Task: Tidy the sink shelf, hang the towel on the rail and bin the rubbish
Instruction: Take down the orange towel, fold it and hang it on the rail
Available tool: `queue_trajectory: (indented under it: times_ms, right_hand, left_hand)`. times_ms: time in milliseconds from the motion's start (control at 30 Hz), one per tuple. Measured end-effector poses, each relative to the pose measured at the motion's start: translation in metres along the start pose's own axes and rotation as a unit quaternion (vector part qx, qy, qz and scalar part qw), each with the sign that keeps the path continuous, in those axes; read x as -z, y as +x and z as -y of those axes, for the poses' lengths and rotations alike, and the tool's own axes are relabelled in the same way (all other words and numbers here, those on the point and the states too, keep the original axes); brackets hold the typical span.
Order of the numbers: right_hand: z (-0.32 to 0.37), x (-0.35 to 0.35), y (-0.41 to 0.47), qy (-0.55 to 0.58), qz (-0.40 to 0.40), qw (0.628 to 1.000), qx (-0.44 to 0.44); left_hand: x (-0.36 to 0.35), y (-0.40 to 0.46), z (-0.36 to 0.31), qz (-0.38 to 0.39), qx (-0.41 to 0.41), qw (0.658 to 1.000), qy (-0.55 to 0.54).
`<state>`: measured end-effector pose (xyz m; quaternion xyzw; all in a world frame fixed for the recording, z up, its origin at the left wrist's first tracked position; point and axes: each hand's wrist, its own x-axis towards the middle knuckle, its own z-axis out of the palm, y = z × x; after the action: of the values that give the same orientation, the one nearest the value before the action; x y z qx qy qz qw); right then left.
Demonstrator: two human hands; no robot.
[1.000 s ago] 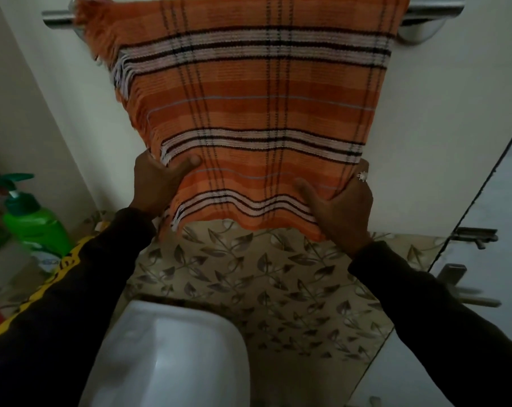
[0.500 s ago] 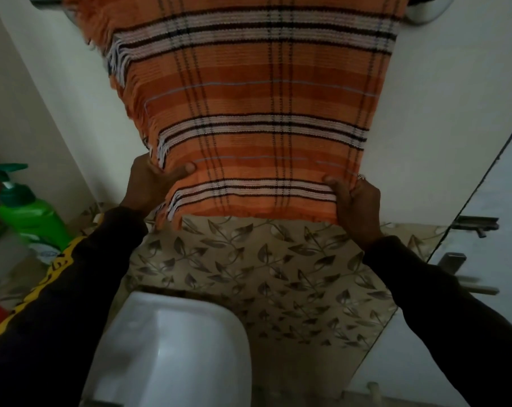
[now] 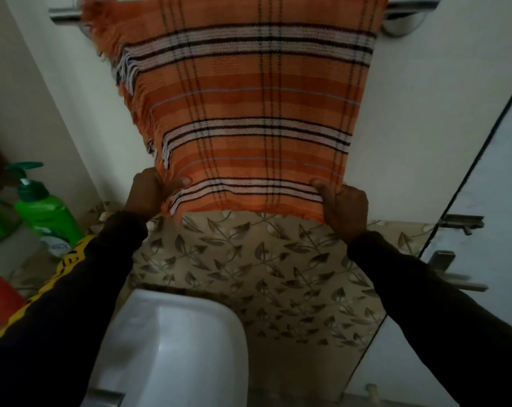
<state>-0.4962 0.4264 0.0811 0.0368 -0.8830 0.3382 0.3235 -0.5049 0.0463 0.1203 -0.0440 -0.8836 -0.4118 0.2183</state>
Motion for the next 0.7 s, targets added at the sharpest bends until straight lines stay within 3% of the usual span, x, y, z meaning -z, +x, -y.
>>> queue_trajectory:
  times_ms: [133, 200, 267, 333, 400, 600, 700]
  right_hand:
    - [0.005, 0.010, -0.001, 0.064, 0.000, 0.998, -0.025]
    - [0.005, 0.019, -0.003, 0.086, -0.021, 0.996, -0.015]
    - [0.003, 0.027, -0.008, 0.146, -0.059, 0.987, 0.007]
    - [0.000, 0.035, -0.008, 0.234, -0.084, 0.969, 0.002]
    - [-0.003, 0.043, -0.002, 0.309, -0.079, 0.947, -0.026]
    - [-0.009, 0.065, 0.021, 0.409, -0.001, 0.912, -0.027]
    - [-0.010, 0.068, 0.032, 0.396, 0.065, 0.916, 0.018]
  left_hand:
    - [-0.004, -0.006, -0.003, -0.046, -0.009, 0.995, 0.086]
    - [-0.008, -0.015, -0.005, -0.096, 0.001, 0.992, 0.076]
    - [-0.018, -0.027, -0.009, -0.194, 0.001, 0.980, 0.047]
    - [-0.029, -0.038, -0.018, -0.320, -0.025, 0.945, 0.061]
    - [-0.034, -0.043, -0.031, -0.381, -0.056, 0.920, 0.079]
    - [-0.052, -0.055, -0.077, -0.401, -0.143, 0.896, 0.124]
    - [-0.067, -0.068, -0.106, -0.378, -0.179, 0.897, 0.142]
